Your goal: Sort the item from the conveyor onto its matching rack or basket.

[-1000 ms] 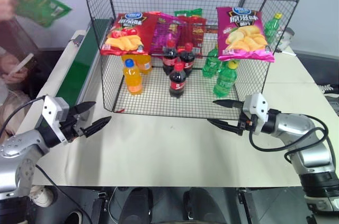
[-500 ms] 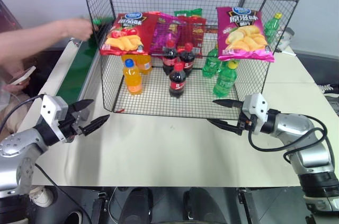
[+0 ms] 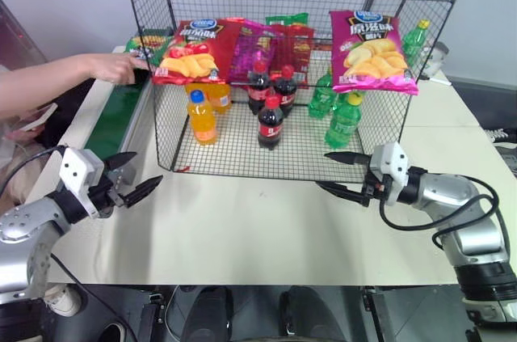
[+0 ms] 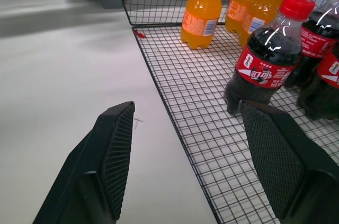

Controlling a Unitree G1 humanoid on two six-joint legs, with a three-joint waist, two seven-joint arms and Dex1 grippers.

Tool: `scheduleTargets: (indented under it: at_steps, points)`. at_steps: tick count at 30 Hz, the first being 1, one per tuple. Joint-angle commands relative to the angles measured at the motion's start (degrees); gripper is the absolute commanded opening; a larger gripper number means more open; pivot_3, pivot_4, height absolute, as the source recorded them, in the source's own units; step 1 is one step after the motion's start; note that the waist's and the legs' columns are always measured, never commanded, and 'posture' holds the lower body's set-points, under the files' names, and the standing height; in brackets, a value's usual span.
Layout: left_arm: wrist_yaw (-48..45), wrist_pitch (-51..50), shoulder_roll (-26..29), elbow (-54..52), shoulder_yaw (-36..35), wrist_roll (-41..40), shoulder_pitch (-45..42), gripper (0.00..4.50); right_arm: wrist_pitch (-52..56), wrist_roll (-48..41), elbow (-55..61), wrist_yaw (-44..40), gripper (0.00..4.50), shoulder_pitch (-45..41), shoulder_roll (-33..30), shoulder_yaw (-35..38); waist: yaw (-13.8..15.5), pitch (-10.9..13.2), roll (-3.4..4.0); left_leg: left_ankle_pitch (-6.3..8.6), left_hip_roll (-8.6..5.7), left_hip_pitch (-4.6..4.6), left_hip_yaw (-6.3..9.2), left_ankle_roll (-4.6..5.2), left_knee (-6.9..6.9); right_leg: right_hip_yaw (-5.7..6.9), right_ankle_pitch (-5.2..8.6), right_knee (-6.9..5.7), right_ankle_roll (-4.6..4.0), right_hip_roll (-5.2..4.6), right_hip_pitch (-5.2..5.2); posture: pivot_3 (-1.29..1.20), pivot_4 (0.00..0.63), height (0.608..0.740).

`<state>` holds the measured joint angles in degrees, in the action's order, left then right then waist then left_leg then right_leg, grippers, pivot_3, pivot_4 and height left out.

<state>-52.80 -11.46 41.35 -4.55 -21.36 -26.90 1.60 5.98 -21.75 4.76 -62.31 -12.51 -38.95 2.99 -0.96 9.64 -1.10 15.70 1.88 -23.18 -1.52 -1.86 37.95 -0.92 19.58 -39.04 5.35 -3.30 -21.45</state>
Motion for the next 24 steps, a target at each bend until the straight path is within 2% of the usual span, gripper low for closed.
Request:
scheduleTargets:
  at_steps: [1, 8, 11, 13, 15, 20, 24]
  points:
    - [0.0, 1.9, 0.5, -0.4, -2.7, -0.7, 0.0, 4.50, 0.0, -1.3, 1.2, -0.1, 3.27, -1.3, 0.5, 0.2, 0.0, 0.0, 0.00, 0.00, 0.00, 0.00, 0.00, 0.00, 0.00, 0.00, 0.00, 0.00, 0.00, 0.00, 0.00, 0.00, 0.150, 0.739]
    - [-0.3, 3.7, -0.3, -1.5, -4.0, -1.8, 0.8, 4.50, -0.5, -0.4, 1.1, -0.6, 3.27, -1.5, 1.2, -1.1, 0.0, 0.0, 0.00, 0.00, 0.00, 0.00, 0.00, 0.00, 0.00, 0.00, 0.00, 0.00, 0.00, -0.01, 0.00, 0.00, 0.150, 0.739]
    - [-0.9, 6.9, -0.4, -2.4, -5.2, -0.9, 2.2, 4.50, 4.0, -4.6, 4.0, -0.8, 3.27, -1.1, 2.8, -1.9, -0.2, 0.0, 0.00, 0.00, 0.01, 0.00, 0.00, 0.00, 0.00, 0.00, 0.00, 0.00, 0.00, -0.01, 0.00, 0.00, 0.150, 0.739]
    - [-1.0, 9.7, 0.1, -2.8, -5.6, 1.1, 4.0, 4.50, 7.9, -9.1, 6.6, -1.5, 3.80, -0.8, 4.4, -2.3, -0.2, 0.0, 0.02, 0.00, 0.02, 0.00, 0.00, 0.00, -0.01, -0.01, 0.00, 0.00, 0.00, -0.01, -0.01, 0.00, 0.150, 0.739]
    - [-0.3, 12.5, -0.2, -4.0, -6.8, 2.6, 6.4, 4.50, 8.9, -10.1, 8.8, -0.8, 4.47, -0.6, 6.2, -3.6, -0.2, 0.0, 0.01, 0.00, 0.03, -0.01, 0.00, 0.00, -0.01, 0.00, 0.00, 0.00, 0.00, -0.01, -0.01, 0.00, 0.150, 0.739]
    - [1.5, 19.8, 0.7, -5.3, -10.0, 7.9, 11.8, 4.50, 8.4, -8.3, 9.7, -1.5, 4.47, -0.7, 7.6, -7.2, -0.1, 0.0, 0.01, 0.02, 0.02, -0.01, 0.01, 0.02, -0.01, 0.00, 0.01, 0.03, -0.01, -0.06, 0.00, 0.00, 0.150, 0.739]
    - [3.2, 29.9, 1.6, -4.2, -12.6, 15.1, 15.6, 4.50, 7.7, -7.8, 7.6, -1.6, 4.47, -3.5, 8.3, -7.9, -0.1, 0.0, 0.01, 0.03, 0.00, 0.00, 0.01, 0.03, -0.01, 0.01, 0.01, 0.04, -0.02, -0.10, 0.00, 0.00, 0.150, 0.739]
